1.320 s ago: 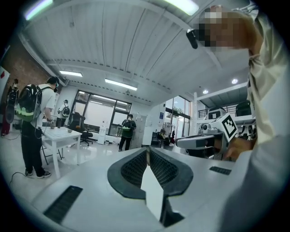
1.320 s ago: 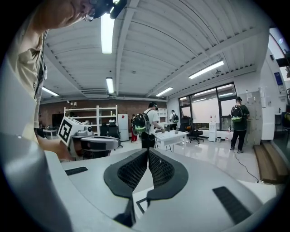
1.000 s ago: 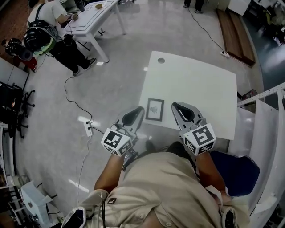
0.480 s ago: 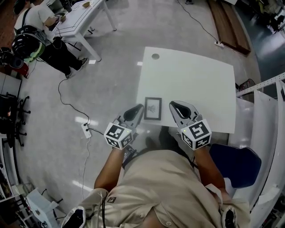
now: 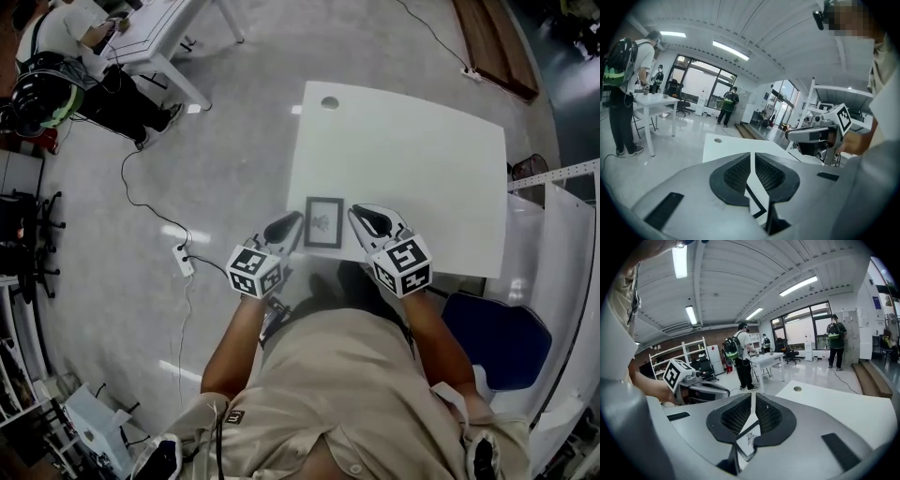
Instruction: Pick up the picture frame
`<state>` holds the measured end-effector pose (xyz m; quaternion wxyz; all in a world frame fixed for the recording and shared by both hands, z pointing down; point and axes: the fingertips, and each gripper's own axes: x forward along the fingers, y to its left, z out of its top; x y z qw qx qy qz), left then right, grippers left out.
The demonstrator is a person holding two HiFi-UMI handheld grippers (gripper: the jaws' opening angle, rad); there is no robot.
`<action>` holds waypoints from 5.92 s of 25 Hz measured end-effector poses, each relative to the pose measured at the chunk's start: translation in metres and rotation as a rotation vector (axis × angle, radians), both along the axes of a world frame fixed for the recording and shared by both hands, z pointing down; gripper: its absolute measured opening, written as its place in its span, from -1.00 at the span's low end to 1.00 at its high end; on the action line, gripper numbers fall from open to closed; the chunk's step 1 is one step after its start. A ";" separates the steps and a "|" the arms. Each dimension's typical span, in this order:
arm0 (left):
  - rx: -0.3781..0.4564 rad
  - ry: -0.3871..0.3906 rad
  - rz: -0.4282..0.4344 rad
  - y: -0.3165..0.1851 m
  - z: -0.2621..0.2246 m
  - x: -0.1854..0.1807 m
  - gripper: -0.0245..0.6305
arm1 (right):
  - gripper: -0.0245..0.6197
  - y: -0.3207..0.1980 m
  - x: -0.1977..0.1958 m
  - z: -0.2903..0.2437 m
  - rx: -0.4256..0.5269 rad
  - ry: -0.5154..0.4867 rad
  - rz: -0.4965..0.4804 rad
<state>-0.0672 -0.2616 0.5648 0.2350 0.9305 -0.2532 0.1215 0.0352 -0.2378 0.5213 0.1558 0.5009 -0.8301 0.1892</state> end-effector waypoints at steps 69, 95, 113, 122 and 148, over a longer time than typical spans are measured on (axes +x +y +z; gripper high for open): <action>-0.313 -0.256 -0.130 -0.010 0.197 0.009 -0.67 | -0.66 0.000 -0.006 0.246 -0.477 -0.051 0.015; 0.217 0.009 -0.213 -0.012 -0.070 -0.014 -0.67 | -0.69 -0.015 -0.022 -0.032 0.189 0.084 0.046; 0.438 0.135 -0.210 -0.009 -0.182 -0.023 -0.67 | -0.70 -0.014 -0.029 -0.153 0.420 0.098 0.057; 0.512 0.165 -0.217 -0.002 -0.219 -0.028 -0.67 | -0.70 -0.005 -0.035 -0.186 0.469 0.096 0.042; 0.535 0.179 -0.210 0.006 -0.235 -0.029 -0.67 | -0.73 0.001 -0.036 -0.196 0.465 0.124 0.037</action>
